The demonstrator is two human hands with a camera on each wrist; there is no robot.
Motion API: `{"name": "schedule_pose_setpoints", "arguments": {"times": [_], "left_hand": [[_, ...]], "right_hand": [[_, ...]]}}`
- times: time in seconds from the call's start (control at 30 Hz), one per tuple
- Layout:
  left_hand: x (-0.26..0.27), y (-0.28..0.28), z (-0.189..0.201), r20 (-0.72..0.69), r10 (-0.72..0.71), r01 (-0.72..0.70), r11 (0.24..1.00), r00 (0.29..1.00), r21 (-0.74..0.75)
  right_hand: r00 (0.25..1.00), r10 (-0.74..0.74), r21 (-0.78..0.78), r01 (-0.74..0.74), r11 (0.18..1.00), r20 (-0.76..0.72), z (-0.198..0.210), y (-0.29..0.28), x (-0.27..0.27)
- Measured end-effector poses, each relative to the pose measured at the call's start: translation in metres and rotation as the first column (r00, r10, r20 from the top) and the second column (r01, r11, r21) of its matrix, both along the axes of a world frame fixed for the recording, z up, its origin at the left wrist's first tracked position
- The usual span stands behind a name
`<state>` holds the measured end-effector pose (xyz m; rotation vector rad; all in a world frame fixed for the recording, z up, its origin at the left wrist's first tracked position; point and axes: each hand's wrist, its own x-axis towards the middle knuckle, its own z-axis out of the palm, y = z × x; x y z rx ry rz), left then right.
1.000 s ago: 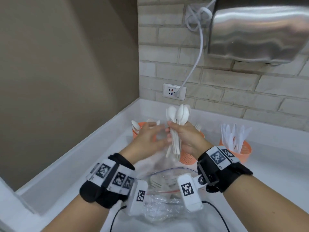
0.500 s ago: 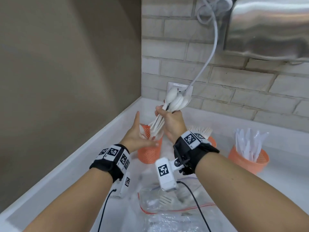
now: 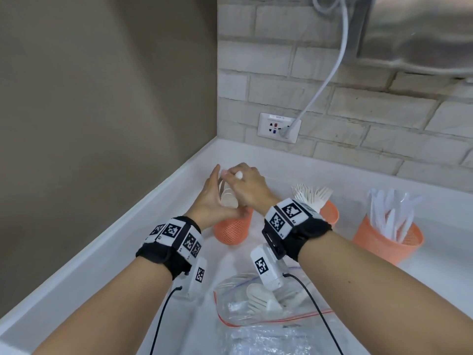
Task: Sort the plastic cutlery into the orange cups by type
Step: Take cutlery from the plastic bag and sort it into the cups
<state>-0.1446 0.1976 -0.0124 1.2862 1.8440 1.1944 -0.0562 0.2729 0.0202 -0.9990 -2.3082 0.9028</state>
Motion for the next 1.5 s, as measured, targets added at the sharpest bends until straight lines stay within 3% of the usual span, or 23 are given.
{"name": "schedule_pose_setpoints", "arguments": {"times": [0.07, 0.1, 0.17, 0.27, 0.4, 0.47, 0.53, 0.6, 0.63, 0.73, 0.8, 0.87, 0.93, 1.03, 1.1, 1.17, 1.3, 1.4, 1.5], "left_hand": [[0.0, -0.001, 0.0, 0.01, -0.007, 0.007, 1.0, 1.0, -0.002], [0.0, -0.002, 0.002, 0.013, 0.002, -0.002, 1.0, 1.0, -0.012], [0.0, -0.005, 0.004, 0.022, 0.02, -0.019, 0.998, 1.0, -0.052], [0.003, -0.015, 0.015, -0.021, 0.034, -0.034, 0.999, 0.999, -0.036], [0.023, -0.039, 0.038, -0.106, 0.172, -0.143, 0.962, 0.979, 0.233], [0.035, -0.053, 0.044, -0.181, 0.093, -0.039, 0.959, 0.979, 0.282], [0.049, -0.068, 0.043, -0.292, -0.163, 0.207, 0.97, 0.942, 0.125], [0.065, -0.083, 0.037, -0.36, -0.394, 0.382, 0.918, 0.846, -0.106], [0.071, -0.088, 0.032, -0.401, -0.411, 0.391, 0.91, 0.819, -0.135], [0.077, -0.095, 0.025, -0.481, -0.301, 0.293, 0.951, 0.823, -0.093], [0.079, -0.098, 0.023, -0.48, -0.355, 0.267, 0.932, 0.802, -0.243], [0.084, -0.103, 0.017, -0.433, -0.475, 0.27, 0.849, 0.766, -0.455], [0.091, -0.107, 0.014, -0.419, -0.544, 0.251, 0.779, 0.727, -0.575], [0.099, -0.111, 0.013, -0.412, -0.561, 0.192, 0.729, 0.718, -0.657], [0.105, -0.113, 0.013, -0.418, -0.542, 0.16, 0.729, 0.729, -0.666], [0.108, -0.113, 0.011, -0.462, -0.469, 0.139, 0.799, 0.753, -0.585], [0.104, -0.113, 0.021, -0.445, -0.201, 0.091, 0.962, 0.873, -0.256], [0.098, -0.114, 0.03, -0.438, -0.147, 0.09, 0.985, 0.887, -0.147], [0.101, -0.117, 0.032, -0.488, -0.197, 0.129, 0.977, 0.85, -0.169]], "right_hand": [[0.987, 0.047, 0.01, -0.049, 0.999, 0.157, 0.006, 0.0, 0.003], [0.99, 0.074, -0.037, -0.07, 0.997, 0.12, 0.012, -0.001, 0.005], [0.995, 0.035, -0.112, -0.046, 0.993, -0.093, 0.024, 0.0, 0.012], [0.959, -0.063, -0.041, 0.054, 0.998, -0.277, 0.033, -0.001, 0.026], [0.979, 0.08, 0.05, -0.072, 0.996, -0.185, 0.043, -0.017, 0.059], [0.978, 0.202, 0.019, -0.201, 0.979, -0.048, 0.044, -0.03, 0.082], [0.927, 0.334, -0.093, -0.323, 0.942, 0.169, 0.036, -0.043, 0.104], [0.808, 0.453, -0.204, -0.405, 0.891, 0.376, 0.022, -0.055, 0.122], [0.753, 0.485, -0.215, -0.436, 0.874, 0.444, 0.015, -0.06, 0.131], [0.663, 0.475, -0.131, -0.5, 0.856, 0.579, 0.001, -0.07, 0.15], [0.586, 0.459, -0.164, -0.485, 0.859, 0.668, -0.007, -0.075, 0.161], [0.515, 0.447, -0.202, -0.462, 0.863, 0.731, -0.015, -0.082, 0.167], [0.495, 0.386, -0.13, -0.474, 0.871, 0.778, -0.023, -0.09, 0.17], [0.501, 0.305, -0.024, -0.491, 0.871, 0.81, -0.035, -0.101, 0.171], [0.544, 0.317, -0.011, -0.491, 0.871, 0.777, -0.043, -0.105, 0.172], [0.612, 0.351, -0.025, -0.476, 0.879, 0.709, -0.047, -0.105, 0.174], [0.725, 0.414, -0.128, -0.417, 0.9, 0.551, -0.044, -0.098, 0.187], [0.81, 0.354, -0.17, -0.31, 0.935, 0.468, -0.039, -0.091, 0.192], [0.794, 0.326, -0.112, -0.314, 0.943, 0.513, -0.037, -0.09, 0.189]]}}
